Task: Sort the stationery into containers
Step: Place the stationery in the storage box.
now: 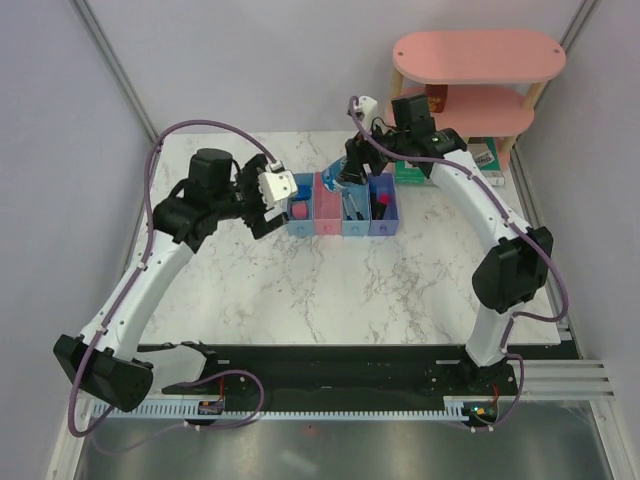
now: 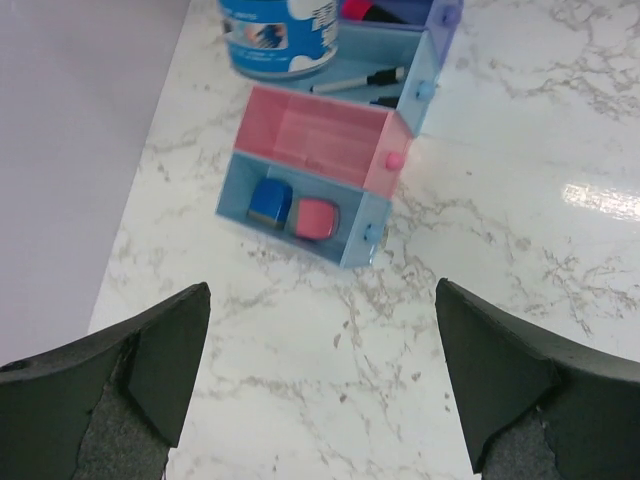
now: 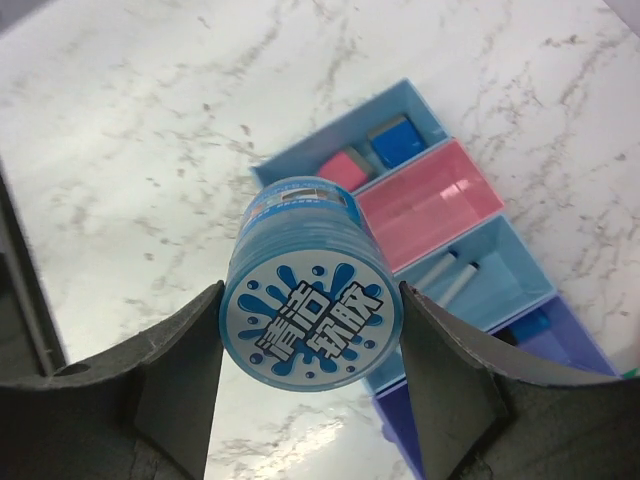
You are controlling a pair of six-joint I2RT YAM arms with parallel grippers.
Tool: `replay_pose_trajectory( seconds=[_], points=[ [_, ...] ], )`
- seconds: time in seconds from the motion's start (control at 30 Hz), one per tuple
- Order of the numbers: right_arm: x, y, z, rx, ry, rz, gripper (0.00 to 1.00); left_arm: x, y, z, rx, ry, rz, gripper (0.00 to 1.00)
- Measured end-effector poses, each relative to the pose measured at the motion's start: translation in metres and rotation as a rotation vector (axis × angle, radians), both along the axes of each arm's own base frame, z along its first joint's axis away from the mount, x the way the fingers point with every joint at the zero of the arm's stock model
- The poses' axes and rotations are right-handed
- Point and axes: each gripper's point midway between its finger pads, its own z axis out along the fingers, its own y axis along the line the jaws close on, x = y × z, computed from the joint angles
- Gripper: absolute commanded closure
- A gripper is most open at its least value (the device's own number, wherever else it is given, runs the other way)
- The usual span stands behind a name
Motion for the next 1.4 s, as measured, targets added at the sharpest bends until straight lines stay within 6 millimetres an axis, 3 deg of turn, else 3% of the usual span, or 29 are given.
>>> replay_pose_trajectory(
  seconds=[0.23,0.47,0.7,0.83,1.07,1.4],
  points=[
    [0.036,0.011,-0.054,-0.263,-0.099,-0.052,1.00,0.024,0.054,-0.007,-0.005,0.154,0.241,0.00],
    [0.072,0.023,-0.075,-0.431,-0.218,-0.062,1.00,0.018,0.079,-0.030,-0.017,0.298,0.351,0.00],
    [0.075,0.039,-0.109,-0.551,-0.260,-0.011,1.00,0.006,0.086,-0.050,-0.033,0.382,0.364,0.00],
    [0.072,0.048,-0.128,-0.599,-0.264,0.022,1.00,0.003,0.084,-0.048,-0.048,0.386,0.361,0.00],
    [0.076,0.049,-0.137,-0.648,-0.293,0.020,1.00,-0.004,0.081,-0.038,-0.084,0.361,0.336,0.00],
    [0.086,0.048,-0.162,-0.692,-0.292,0.008,1.00,-0.013,0.076,-0.043,-0.110,0.380,0.317,0.00]
  ],
)
